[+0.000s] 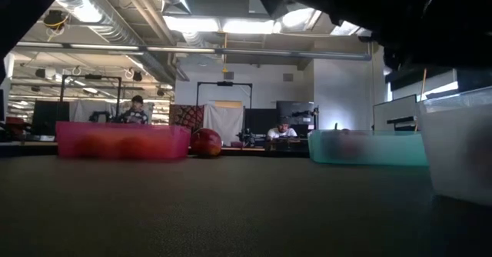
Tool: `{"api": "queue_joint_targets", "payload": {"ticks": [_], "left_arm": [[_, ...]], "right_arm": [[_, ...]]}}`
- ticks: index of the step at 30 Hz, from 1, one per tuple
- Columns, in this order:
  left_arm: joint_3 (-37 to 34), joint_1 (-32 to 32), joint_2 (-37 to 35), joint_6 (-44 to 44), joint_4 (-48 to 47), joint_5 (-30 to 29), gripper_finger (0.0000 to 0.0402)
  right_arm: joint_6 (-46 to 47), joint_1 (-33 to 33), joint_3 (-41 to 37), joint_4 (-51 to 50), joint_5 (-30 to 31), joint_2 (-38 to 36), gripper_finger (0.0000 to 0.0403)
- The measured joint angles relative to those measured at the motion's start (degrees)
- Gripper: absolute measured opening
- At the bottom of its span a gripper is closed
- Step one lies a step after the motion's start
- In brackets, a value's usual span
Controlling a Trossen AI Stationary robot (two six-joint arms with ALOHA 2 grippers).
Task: Sort produce into baskets
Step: Put the apple into the transparent bin, then put the bell pepper into the blue bin
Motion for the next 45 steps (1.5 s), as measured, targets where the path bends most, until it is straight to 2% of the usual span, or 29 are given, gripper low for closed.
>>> {"api": "queue_joint_targets", "payload": {"ticks": [7,22,31,35,41,45], "left_arm": [[0.0,-0.7,0.0,1.4,-0.1,-2.3,0.0322],[0.0,-1.2,-0.5,3.0,3.6,-3.6,0.0326],[0.1,-1.2,-6.4,5.8,-4.8,-5.4,0.0327],[0.0,-1.4,-9.2,7.0,-11.6,-8.6,0.0327],[-1.2,-0.6,-16.0,6.6,-23.1,-11.3,0.0327],[-4.9,-0.9,-22.1,3.8,-29.3,-11.7,0.0327]], "right_arm": [[-0.4,0.0,0.0,-0.1,0.0,0.0,0.0246],[-0.4,0.0,0.0,-1.2,0.0,0.0,0.0246],[-0.4,0.0,0.0,-4.5,0.2,0.0,0.0246],[0.3,0.0,-0.9,-6.6,1.2,0.0,0.0246],[1.6,0.0,-1.0,-11.4,7.9,0.0,0.0246],[2.6,0.0,-1.0,-13.4,11.6,0.0,0.0246]]}}
